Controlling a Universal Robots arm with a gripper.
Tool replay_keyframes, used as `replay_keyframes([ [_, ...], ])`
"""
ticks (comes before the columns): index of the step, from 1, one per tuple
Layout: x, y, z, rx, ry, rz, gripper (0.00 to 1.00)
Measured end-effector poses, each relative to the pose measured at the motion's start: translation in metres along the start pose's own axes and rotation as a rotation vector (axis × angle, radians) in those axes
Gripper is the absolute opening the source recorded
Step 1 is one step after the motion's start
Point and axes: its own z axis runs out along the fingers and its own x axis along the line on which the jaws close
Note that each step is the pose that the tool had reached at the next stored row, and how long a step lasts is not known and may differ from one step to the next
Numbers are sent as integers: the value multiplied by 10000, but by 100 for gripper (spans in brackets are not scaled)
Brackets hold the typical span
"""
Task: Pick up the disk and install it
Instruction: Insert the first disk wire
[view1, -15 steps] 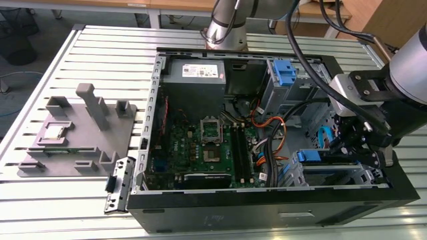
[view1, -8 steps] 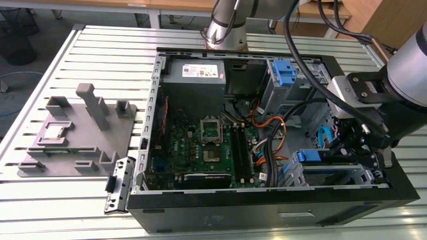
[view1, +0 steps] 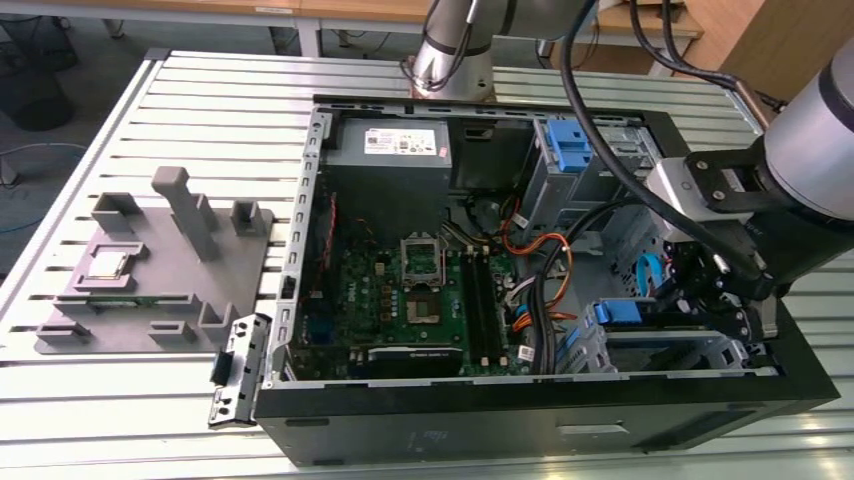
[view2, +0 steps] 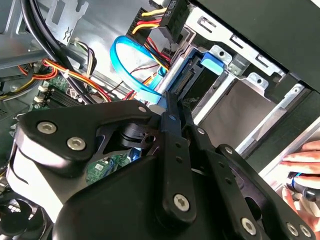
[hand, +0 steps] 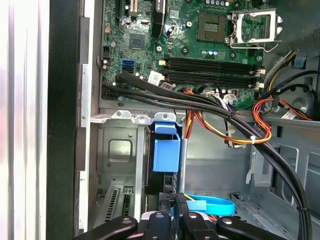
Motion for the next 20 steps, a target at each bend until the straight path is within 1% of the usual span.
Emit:
replay_keyframes([
  [13,1,2,17,6,-6,-1,16],
  [16,2,2,18,7,-6,0,17],
  [17,2,2,16,6,-2,-1,24],
  [20,0,1,-1,6,3,-1,24],
])
